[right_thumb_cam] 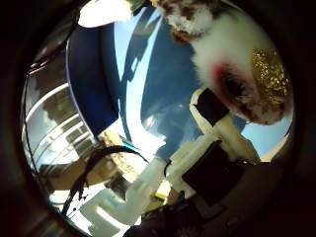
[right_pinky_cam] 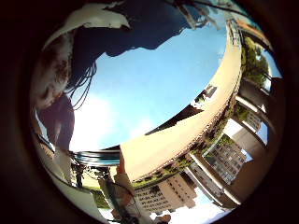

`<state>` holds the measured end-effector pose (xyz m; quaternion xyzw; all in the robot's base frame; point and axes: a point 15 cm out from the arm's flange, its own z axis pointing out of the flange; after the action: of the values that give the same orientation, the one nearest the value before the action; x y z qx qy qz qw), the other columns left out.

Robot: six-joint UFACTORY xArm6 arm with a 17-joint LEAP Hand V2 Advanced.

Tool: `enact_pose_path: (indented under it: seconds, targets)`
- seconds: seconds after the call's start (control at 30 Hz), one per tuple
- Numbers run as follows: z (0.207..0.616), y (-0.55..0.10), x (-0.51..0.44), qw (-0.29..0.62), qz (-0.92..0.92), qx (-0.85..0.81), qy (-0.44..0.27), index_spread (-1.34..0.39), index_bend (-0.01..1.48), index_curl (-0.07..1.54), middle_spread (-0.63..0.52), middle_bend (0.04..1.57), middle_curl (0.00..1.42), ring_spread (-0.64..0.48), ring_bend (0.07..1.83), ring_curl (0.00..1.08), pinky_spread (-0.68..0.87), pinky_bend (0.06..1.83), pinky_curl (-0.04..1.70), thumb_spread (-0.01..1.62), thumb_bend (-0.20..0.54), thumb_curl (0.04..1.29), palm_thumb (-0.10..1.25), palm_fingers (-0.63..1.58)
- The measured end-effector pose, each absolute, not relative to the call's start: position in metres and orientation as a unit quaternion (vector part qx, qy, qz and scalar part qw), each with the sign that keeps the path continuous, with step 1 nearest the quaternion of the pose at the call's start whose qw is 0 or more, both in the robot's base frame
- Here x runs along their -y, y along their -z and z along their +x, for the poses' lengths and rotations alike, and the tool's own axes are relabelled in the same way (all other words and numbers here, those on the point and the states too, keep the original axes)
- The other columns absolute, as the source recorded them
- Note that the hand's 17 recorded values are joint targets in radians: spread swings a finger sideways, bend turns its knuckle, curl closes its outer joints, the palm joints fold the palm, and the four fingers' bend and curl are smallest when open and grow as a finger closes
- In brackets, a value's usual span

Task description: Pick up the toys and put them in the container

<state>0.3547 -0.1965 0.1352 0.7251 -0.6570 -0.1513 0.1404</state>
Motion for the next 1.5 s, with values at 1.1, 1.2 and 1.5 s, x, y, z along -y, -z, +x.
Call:
enact_pose_path:
  seconds: [1.1, 1.2, 1.5]
  targets:
    - [0.317, -0.375, 0.097, 0.04, 0.795, 0.605, 0.004, -0.9, 0.76, 0.16, -0.25, 1.22, 1.05, -0.14, 1.43, 0.88, 0.14, 1.52, 0.85, 1.19, -0.016, 0.59, 0.97, 0.8]
    - [0.31, -0.389, 0.05, 0.03, 0.819, 0.572, 0.004, -0.93, 0.79, 0.17, -0.25, 1.24, 1.06, -0.15, 1.45, 0.89, 0.13, 1.53, 0.87, 1.19, -0.015, 0.6, 0.97, 0.78]
    - [0.32, -0.365, -0.095, 0.023, 0.862, 0.506, 0.027, -1.0, 0.91, 0.2, -0.25, 1.29, 1.1, -0.15, 1.51, 0.92, 0.11, 1.55, 0.96, 1.19, -0.014, 0.63, 0.98, 0.71]
